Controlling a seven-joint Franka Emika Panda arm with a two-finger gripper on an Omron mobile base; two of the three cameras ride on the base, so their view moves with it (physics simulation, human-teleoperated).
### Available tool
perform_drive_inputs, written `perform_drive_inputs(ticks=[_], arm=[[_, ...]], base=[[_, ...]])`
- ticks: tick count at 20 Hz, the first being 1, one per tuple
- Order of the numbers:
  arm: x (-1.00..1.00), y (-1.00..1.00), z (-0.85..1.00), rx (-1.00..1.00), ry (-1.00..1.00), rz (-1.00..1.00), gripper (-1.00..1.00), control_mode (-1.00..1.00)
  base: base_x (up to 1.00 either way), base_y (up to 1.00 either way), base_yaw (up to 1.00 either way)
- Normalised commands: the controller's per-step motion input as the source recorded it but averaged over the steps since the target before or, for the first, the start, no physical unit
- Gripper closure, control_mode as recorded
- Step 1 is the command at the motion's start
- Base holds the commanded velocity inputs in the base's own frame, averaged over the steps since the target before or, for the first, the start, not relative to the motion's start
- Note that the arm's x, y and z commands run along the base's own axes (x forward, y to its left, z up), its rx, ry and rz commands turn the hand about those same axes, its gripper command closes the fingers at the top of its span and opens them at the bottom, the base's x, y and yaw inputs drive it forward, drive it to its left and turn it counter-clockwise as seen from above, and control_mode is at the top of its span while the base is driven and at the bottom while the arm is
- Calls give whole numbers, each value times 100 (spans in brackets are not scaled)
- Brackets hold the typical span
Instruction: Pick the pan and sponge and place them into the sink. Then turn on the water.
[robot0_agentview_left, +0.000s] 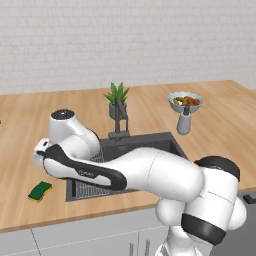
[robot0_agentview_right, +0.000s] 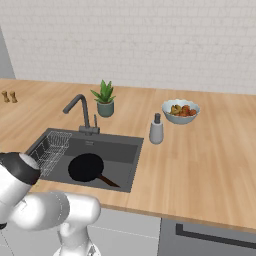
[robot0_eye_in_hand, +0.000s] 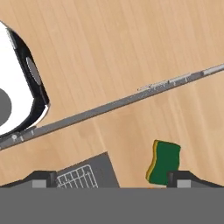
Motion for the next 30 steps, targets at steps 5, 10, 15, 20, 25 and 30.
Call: perform_drive_inputs(ticks=[5,10,15,20,25,30], arm=[[5,28,-49,-2,4,0,-100,-100],[11,17,-39,0,0,0,-100,-100],[30,15,-33,0,0,0,-100,-100],[23,22,-26,0,0,0,-100,-100],[25,33,-19,0,0,0,-100,-100],[33,30,-7,0,0,0,-100,-100]], base=[[0,0,0],[0,0,0],[0,0,0],[0,0,0],[0,0,0],[0,0,0]])
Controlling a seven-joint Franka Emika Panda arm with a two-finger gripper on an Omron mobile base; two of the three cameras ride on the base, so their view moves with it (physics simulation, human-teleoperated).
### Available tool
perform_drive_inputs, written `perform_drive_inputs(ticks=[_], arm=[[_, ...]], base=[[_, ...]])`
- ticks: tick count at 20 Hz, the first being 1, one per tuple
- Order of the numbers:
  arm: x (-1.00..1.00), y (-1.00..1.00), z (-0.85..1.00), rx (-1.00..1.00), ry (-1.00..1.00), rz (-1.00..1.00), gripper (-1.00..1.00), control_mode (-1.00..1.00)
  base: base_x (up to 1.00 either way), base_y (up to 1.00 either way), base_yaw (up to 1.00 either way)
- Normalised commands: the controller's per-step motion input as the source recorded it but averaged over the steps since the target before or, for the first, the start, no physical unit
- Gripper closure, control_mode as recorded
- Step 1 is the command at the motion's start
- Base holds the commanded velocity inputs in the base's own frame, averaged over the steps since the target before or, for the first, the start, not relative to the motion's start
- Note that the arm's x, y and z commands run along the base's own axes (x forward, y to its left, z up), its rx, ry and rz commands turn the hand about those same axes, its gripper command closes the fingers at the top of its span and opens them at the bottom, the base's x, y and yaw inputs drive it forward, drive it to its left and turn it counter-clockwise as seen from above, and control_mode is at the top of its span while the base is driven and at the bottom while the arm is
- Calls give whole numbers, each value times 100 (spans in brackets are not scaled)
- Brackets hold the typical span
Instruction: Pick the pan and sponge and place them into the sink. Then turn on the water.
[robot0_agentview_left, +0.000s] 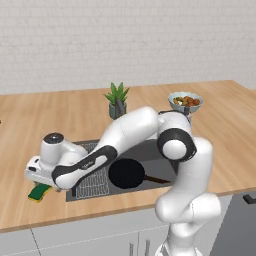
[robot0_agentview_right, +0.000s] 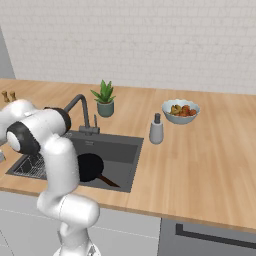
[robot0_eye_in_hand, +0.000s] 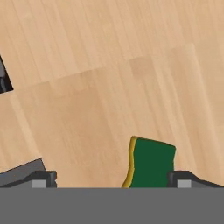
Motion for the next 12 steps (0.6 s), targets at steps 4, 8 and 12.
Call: perform_drive_inputs(ticks=[4,8,12], arm=[[26,37,-1,-3,-2,-1,-100,-100],[21,41,0,-7,-1,-4,-100,-100],[24,10,-6,-6,0,-3,-100,-100]], base=[[0,0,0],[0,0,0],[0,0,0]])
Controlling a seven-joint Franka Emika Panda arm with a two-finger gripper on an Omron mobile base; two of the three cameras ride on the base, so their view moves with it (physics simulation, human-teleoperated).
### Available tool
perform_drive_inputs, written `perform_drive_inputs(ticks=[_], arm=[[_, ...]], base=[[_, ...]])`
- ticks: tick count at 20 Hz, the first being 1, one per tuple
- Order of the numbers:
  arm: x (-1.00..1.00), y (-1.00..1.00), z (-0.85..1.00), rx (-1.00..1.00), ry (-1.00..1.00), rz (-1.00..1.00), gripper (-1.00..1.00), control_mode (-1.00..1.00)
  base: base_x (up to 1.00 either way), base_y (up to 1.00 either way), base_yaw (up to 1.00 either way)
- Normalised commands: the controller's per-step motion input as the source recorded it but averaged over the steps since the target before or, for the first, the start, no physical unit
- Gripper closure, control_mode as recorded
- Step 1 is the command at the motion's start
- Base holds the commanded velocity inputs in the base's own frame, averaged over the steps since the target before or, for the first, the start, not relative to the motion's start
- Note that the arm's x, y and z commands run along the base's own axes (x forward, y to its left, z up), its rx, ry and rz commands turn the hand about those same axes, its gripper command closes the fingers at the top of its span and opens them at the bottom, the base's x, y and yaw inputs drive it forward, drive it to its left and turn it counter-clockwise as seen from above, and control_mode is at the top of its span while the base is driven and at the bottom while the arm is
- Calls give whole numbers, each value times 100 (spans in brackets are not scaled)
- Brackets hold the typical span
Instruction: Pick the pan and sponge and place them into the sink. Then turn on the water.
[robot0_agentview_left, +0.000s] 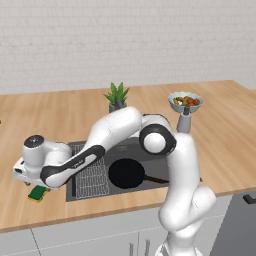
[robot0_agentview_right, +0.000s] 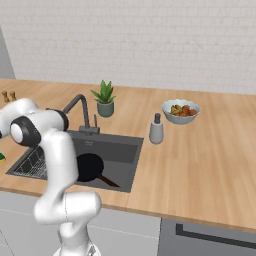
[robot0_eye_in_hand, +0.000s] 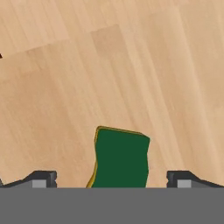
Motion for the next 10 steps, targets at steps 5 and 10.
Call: perform_drive_inputs(ticks=[5,10], arm=[[16,0,-21,-1,0,-1,-100,-100],[7,0,-31,-2,0,0,-100,-100]], base=[[0,0,0],[0,0,0]])
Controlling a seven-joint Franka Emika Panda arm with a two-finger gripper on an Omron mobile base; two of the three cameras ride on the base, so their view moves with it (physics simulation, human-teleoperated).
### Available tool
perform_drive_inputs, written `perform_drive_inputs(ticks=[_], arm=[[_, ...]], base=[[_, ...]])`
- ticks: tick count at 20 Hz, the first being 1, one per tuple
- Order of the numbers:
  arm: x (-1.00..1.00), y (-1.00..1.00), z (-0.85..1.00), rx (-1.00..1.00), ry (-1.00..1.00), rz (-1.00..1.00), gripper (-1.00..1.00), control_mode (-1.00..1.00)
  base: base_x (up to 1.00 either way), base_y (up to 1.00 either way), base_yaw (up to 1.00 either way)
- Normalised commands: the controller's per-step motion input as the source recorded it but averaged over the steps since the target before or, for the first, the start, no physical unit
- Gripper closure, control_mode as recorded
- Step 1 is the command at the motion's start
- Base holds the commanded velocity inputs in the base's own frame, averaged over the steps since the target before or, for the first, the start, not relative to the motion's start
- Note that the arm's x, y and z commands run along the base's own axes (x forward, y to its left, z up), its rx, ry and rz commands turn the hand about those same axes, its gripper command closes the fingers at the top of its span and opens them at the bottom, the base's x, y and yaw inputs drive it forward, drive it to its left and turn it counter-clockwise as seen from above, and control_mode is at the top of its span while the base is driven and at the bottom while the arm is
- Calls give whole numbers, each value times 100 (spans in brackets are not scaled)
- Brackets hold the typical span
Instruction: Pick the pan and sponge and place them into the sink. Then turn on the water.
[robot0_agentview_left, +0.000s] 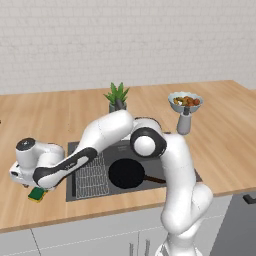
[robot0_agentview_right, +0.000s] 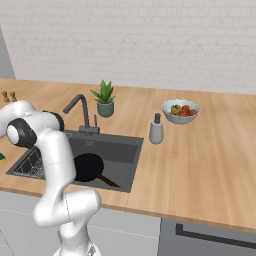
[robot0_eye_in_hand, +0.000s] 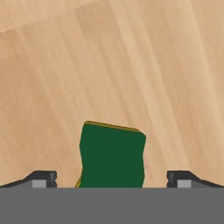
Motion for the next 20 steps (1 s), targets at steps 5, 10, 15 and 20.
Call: perform_drive_inputs(ticks=[5,10,15,20], arm=[[18,0,-31,-1,0,0,-100,-100],[22,0,-34,-2,0,0,-100,-100],[23,19,-39,-7,0,-2,-100,-100],[10,14,-44,-6,0,-3,-100,-100]], base=[[0,0,0],[0,0,0],[0,0,0],[0,0,0]])
